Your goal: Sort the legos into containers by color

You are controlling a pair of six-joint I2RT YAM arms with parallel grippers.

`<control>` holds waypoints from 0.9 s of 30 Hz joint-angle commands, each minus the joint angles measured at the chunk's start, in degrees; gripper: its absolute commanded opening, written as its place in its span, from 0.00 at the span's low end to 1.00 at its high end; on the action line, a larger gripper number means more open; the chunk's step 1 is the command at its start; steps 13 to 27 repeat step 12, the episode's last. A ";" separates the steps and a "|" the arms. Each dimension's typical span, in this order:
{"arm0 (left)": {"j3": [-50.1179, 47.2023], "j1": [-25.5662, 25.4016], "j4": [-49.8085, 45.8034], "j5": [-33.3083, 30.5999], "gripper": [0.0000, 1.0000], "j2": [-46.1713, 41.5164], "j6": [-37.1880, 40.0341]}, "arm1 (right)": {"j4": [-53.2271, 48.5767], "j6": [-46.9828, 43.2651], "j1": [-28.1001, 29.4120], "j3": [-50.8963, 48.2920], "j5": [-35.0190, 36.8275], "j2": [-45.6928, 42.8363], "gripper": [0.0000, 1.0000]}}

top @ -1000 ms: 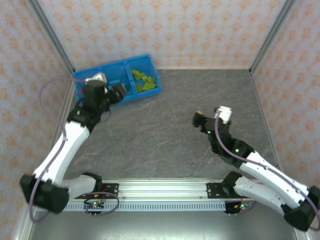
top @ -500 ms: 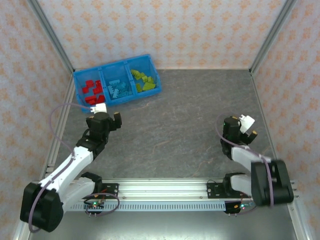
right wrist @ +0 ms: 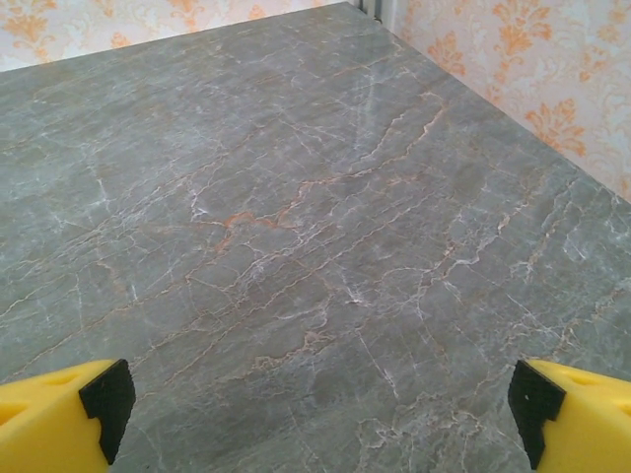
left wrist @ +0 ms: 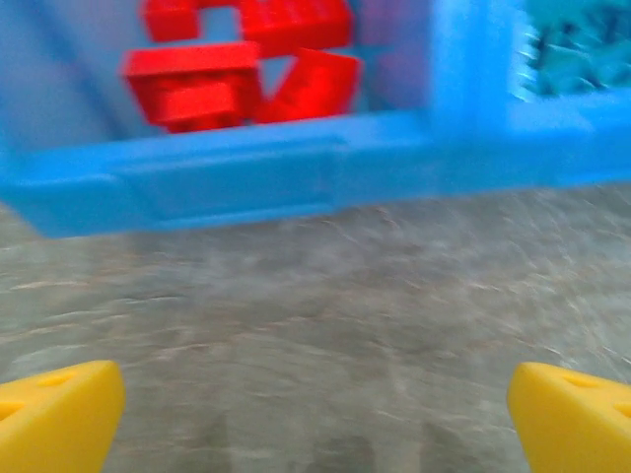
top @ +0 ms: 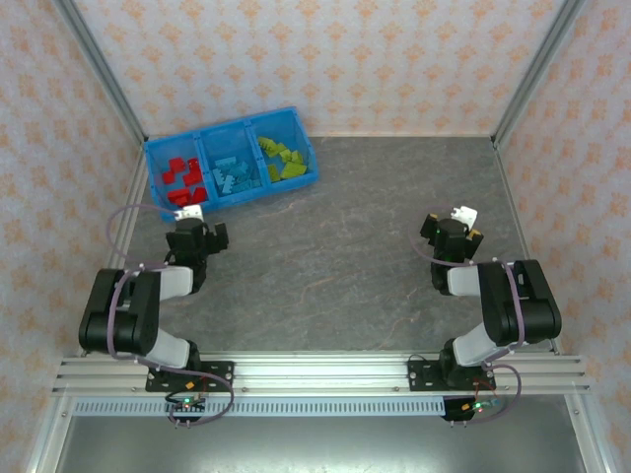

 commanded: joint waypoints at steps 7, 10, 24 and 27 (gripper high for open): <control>0.37 -1.82 7.99 0.18 1.00 -0.52 3.42 | 1.00 -1.12 0.04 1.14 -1.88 -0.36 0.99; 0.42 -1.79 8.13 0.14 1.00 -0.46 3.37 | 1.79 -1.26 0.09 0.60 -1.75 -0.77 0.99; 0.42 -1.82 8.14 0.19 1.00 -0.45 3.39 | 1.16 0.06 0.09 0.63 1.19 -1.24 0.99; 0.42 -1.82 8.14 0.19 1.00 -0.45 3.39 | 1.16 0.06 0.09 0.63 1.19 -1.24 0.99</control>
